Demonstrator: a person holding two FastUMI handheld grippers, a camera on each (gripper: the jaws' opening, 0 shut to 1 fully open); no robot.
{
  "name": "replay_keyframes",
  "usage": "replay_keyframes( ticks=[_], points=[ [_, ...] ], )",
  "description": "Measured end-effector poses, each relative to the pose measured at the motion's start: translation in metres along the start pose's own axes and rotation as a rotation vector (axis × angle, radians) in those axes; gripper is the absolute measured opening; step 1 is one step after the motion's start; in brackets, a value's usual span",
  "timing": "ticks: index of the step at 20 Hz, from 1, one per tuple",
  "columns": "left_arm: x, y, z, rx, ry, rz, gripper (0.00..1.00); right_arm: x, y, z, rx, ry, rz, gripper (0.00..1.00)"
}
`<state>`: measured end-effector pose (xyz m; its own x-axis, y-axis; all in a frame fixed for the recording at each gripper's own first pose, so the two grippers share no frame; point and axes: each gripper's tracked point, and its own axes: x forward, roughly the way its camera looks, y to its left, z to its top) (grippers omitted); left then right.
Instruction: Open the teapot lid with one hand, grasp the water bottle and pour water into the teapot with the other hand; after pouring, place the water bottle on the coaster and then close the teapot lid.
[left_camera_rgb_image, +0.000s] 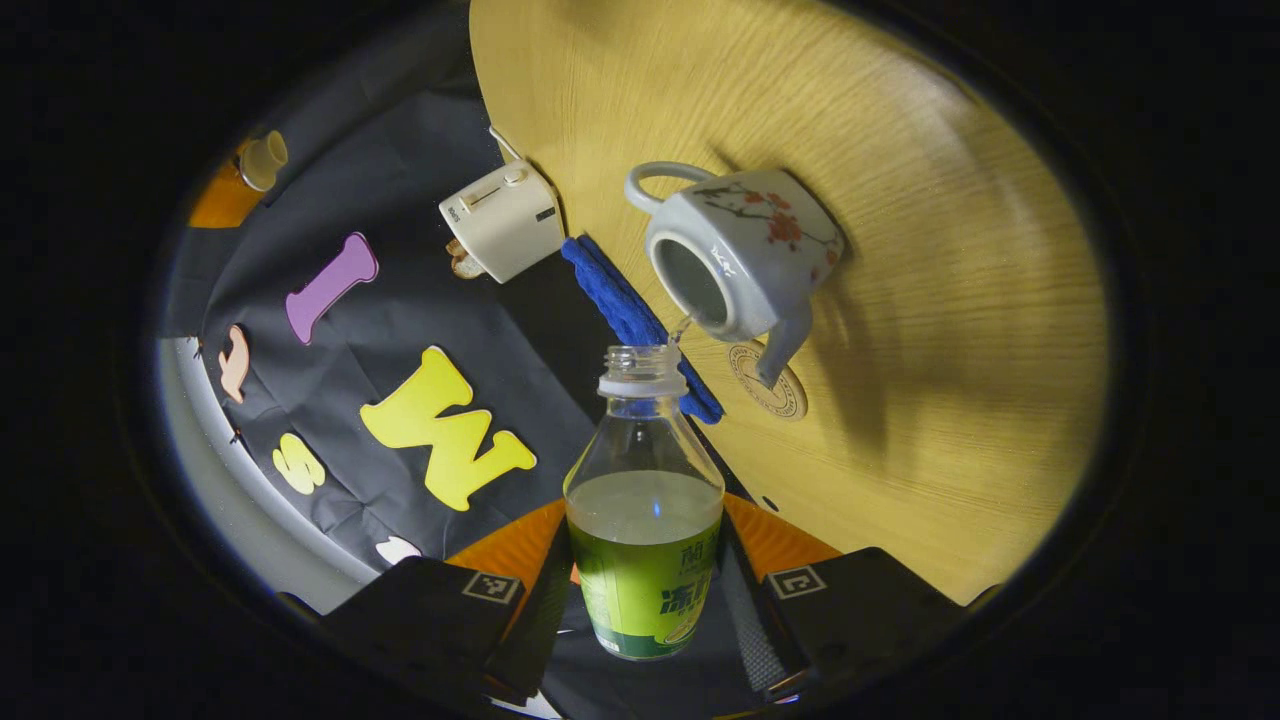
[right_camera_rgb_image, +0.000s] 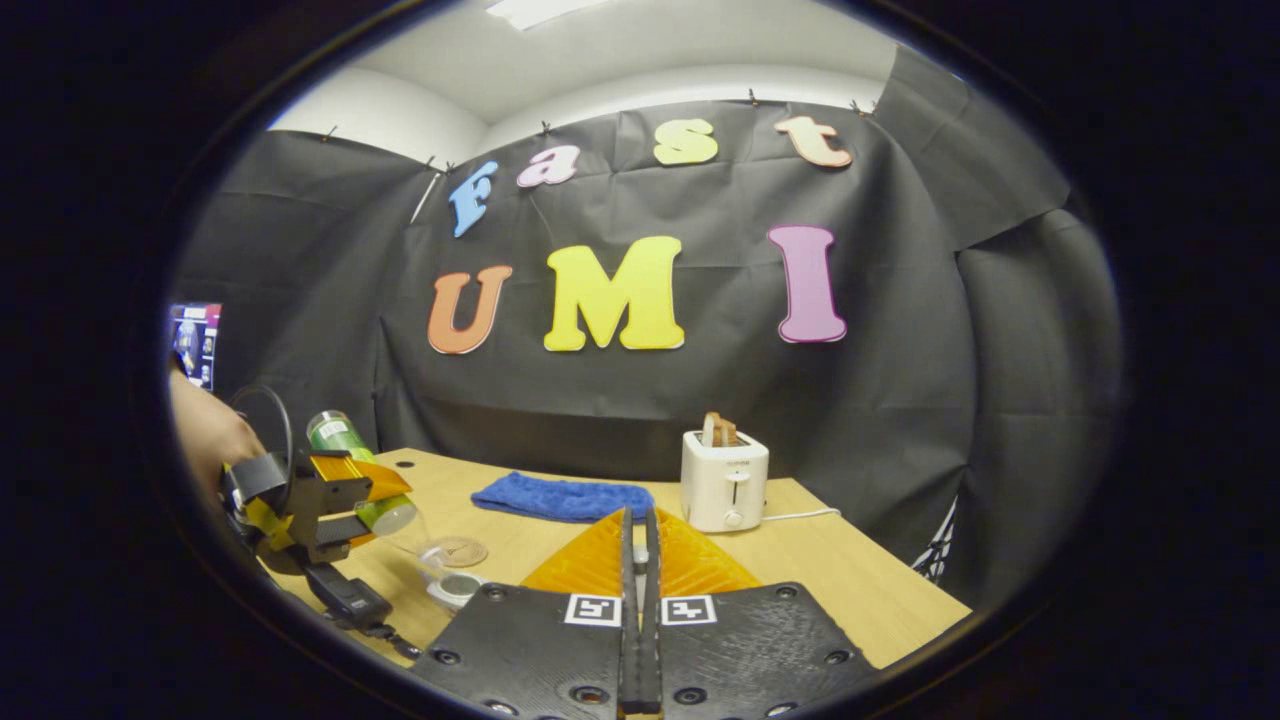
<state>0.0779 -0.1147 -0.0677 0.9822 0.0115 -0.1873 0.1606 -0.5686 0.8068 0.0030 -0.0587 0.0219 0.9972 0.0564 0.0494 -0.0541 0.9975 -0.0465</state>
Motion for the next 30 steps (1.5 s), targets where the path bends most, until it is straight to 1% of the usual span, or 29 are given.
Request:
replay_keyframes(
  ticks=[1,5,6,7,8,12,13,14,15,16,17,18,19,23,25,26,27,30],
  points=[
    [-0.001,0.001,-0.001,0.005,0.000,0.002,0.75,0.000,0.000,0.000,-0.001,-0.001,0.000,0.00],
    [-0.002,0.003,0.001,0.020,-0.001,0.005,0.75,0.001,0.001,-0.002,-0.003,0.004,0.001,0.00],
    [-0.003,0.004,0.001,0.026,0.002,0.006,0.72,0.000,0.000,-0.002,-0.004,0.004,0.001,0.00],
    [-0.004,0.006,0.001,0.035,0.001,0.007,0.72,0.001,0.000,-0.002,-0.005,0.004,0.000,0.00],
    [-0.004,0.008,0.000,0.047,0.004,0.013,0.75,0.001,0.000,-0.001,-0.006,0.003,0.000,0.00],
    [-0.004,0.012,0.000,0.084,0.005,0.014,0.75,0.000,-0.001,-0.002,-0.012,0.006,-0.002,0.00],
    [-0.004,0.013,0.001,0.091,0.004,0.013,0.72,0.000,-0.001,-0.002,-0.014,0.006,-0.001,0.00],
    [-0.004,0.013,0.003,0.098,0.001,0.013,0.75,0.000,-0.001,-0.002,-0.014,0.007,-0.001,0.00],
    [-0.005,0.015,0.005,0.105,-0.002,0.017,0.75,0.000,-0.001,-0.002,-0.015,0.007,-0.001,0.00],
    [-0.006,0.015,0.005,0.109,-0.001,0.019,0.72,0.001,-0.001,-0.002,-0.015,0.008,-0.001,0.00],
    [-0.006,0.015,0.006,0.111,-0.001,0.020,0.74,0.000,-0.001,-0.003,-0.016,0.008,-0.001,0.00],
    [-0.006,0.016,0.005,0.112,0.004,0.021,0.72,0.000,-0.001,-0.002,-0.016,0.008,-0.002,0.00],
    [-0.007,0.015,0.005,0.111,0.003,0.021,0.74,0.001,-0.002,-0.002,-0.016,0.008,-0.003,0.00],
    [-0.004,0.014,0.002,0.092,0.004,0.016,0.75,0.001,-0.003,-0.003,-0.019,0.009,-0.008,0.00],
    [-0.002,0.011,0.001,0.050,-0.001,0.021,0.75,0.002,-0.003,-0.003,-0.017,0.012,-0.008,0.00],
    [-0.001,0.007,0.001,0.004,-0.012,0.020,0.74,0.002,-0.003,-0.003,-0.017,0.014,-0.009,0.00],
    [-0.001,0.005,0.000,-0.063,-0.021,0.015,0.74,0.002,-0.006,-0.004,-0.015,0.013,-0.013,0.00],
    [-0.001,-0.011,-0.004,-0.313,-0.023,-0.031,0.75,0.002,-0.011,-0.006,0.001,0.016,-0.025,0.00]
  ],
)
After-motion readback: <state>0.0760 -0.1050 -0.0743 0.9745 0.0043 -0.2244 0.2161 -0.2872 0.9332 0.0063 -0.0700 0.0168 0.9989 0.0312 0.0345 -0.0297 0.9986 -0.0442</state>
